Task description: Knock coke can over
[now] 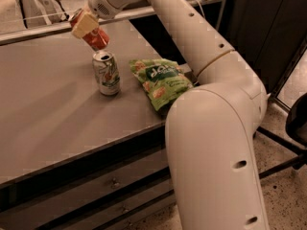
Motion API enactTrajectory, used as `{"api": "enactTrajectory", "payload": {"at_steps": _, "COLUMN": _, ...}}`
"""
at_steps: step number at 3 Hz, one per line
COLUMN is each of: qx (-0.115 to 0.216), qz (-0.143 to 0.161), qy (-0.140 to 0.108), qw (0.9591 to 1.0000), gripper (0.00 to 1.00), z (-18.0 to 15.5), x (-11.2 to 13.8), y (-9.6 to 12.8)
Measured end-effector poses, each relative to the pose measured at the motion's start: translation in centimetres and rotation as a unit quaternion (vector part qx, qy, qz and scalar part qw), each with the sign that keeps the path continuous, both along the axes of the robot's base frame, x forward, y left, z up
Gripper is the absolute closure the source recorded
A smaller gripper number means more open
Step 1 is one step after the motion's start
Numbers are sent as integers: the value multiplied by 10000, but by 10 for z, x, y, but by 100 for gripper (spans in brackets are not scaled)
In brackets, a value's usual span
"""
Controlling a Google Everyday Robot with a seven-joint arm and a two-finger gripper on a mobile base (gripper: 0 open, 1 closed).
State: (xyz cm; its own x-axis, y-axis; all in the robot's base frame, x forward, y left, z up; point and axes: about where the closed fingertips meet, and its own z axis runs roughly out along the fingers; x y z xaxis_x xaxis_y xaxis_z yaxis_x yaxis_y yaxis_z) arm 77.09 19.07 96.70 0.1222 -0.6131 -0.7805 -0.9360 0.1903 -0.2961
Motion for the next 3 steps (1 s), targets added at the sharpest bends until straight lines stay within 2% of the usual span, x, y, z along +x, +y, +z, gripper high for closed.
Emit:
{"api": "enactTrajectory", "payload": {"at_steps": 1, "qx": -499, "qz": -147, "qy": -270, "qw": 9983, "gripper": 100, "z": 5, "x": 4, "y": -16}}
{"api": "enactTrajectory", "payload": {"at_steps": 2, "qx": -1183, "qz": -227, "qy": -624, "qw": 9908, "gripper": 100, "z": -2, "x": 13, "y": -37}}
{"api": "enactTrajectory", "payload": {"at_steps": 3, "qx": -1512, "qz": 67, "qy": -753, "qw": 9856, "gripper": 100, "z": -11, "x": 15, "y": -53}}
